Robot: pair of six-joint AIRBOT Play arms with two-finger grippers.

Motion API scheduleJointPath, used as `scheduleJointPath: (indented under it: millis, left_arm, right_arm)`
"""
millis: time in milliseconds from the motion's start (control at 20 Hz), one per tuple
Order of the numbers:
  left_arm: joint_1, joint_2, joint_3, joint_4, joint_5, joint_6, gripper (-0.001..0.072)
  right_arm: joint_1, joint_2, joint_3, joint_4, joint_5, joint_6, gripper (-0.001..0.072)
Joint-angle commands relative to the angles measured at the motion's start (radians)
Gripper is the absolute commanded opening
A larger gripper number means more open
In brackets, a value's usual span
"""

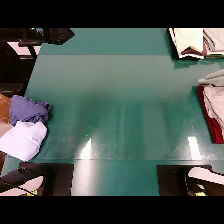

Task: Fold the shirts.

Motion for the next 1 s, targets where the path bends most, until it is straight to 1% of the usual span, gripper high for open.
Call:
scheduleJointPath:
  millis: [0,150,250,350,400,450,500,550,600,700,800,950]
  left_arm:
    - [-0.001,0.0,0.0,0.001,-0.002,0.003,0.0026]
    - [-0.001,0.0,0.0,0.002,-0.002,0.008,0.0027]
    - [-0.001,0.0,0.0,0.001,-0.003,0.029,0.0027]
    - [-0.001,0.0,0.0,0.001,-0.003,0.029,0.0027]
    - [-0.001,0.0,0.0,0.001,-0.005,0.029,0.0026]
    - [-0.001,0.0,0.0,0.001,-0.008,0.029,0.0027]
    - [-0.001,0.0,0.0,0.001,-0.009,0.029,0.0027]
    - [-0.001,0.0,0.0,0.001,-0.008,0.029,0.0027]
    - [-0.001,0.0,0.0,0.001,-0.008,0.029,0.0027]
    - [-0.001,0.0,0.0,0.003,-0.006,0.029,0.0027]
    - [-0.001,0.0,0.0,0.003,-0.006,0.029,0.0027]
    - [-0.001,0.0,0.0,0.004,0.0,0.029,0.0027]
  right_arm:
    - [-0.028,0.086,-0.102,-0.134,0.051,0.021,0.0016]
    - [-0.108,0.177,-0.255,-0.171,0.095,0.022,0.0016]
    - [-0.161,0.241,-0.38,-0.217,0.105,0.021,0.0016]
    - [-0.209,0.298,-0.499,-0.262,0.109,0.021,0.0022]
    - [-0.234,0.323,-0.553,-0.278,0.108,0.021,0.0073]
    - [-0.259,0.342,-0.594,-0.294,0.109,0.022,0.0186]
    - [-0.281,0.359,-0.629,-0.296,0.104,0.021,0.0316]
    - [-0.309,0.376,-0.661,-0.293,0.089,0.021,0.0514]
    - [-0.333,0.385,-0.676,-0.288,0.078,0.022,0.0669]
    - [-0.339,0.387,-0.651,-0.24,0.077,0.023,0.0679]
    - [-0.291,0.386,-0.602,-0.132,0.058,0.023,0.0679]
    - [-0.087,0.385,-0.511,0.007,0.04,0.023,0.0678]
